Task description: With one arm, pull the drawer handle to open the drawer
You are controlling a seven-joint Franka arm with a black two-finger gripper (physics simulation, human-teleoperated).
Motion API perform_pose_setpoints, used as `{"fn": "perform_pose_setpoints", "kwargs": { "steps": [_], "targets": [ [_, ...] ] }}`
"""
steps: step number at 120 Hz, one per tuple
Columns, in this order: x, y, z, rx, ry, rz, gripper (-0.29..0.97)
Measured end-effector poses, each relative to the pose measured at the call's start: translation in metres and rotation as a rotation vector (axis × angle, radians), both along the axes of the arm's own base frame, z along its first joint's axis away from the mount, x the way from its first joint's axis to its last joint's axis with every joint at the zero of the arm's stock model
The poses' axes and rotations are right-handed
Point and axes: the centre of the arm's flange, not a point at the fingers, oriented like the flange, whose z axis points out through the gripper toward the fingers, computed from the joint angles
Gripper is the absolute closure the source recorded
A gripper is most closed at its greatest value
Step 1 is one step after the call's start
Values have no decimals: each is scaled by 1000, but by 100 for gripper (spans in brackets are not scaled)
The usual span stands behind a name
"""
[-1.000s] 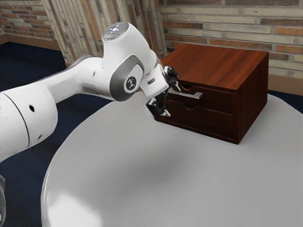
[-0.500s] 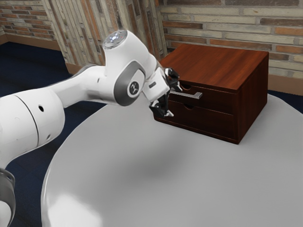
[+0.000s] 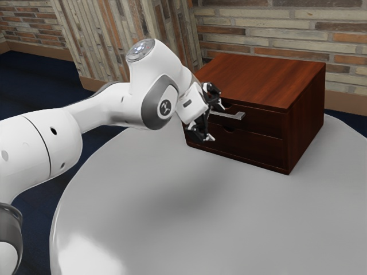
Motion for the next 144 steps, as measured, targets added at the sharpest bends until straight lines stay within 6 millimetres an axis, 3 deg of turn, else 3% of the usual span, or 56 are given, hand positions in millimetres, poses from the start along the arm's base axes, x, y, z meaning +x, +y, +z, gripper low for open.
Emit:
{"fn": "perform_pose_setpoints", "kwargs": {
  "steps": [42, 81, 93, 112, 121, 144],
  "targets": [
    [4, 3, -15, -1, 19, 1, -1],
    [1, 4, -7, 0, 10, -1, 12],
    [-1, 5, -1, 0, 2, 0, 22],
    [-2, 5, 0, 0, 4, 0, 23],
    [-8, 5, 6, -1, 2, 0, 31],
    [-19, 5, 5, -3, 18, -1, 25]
  ]
}}
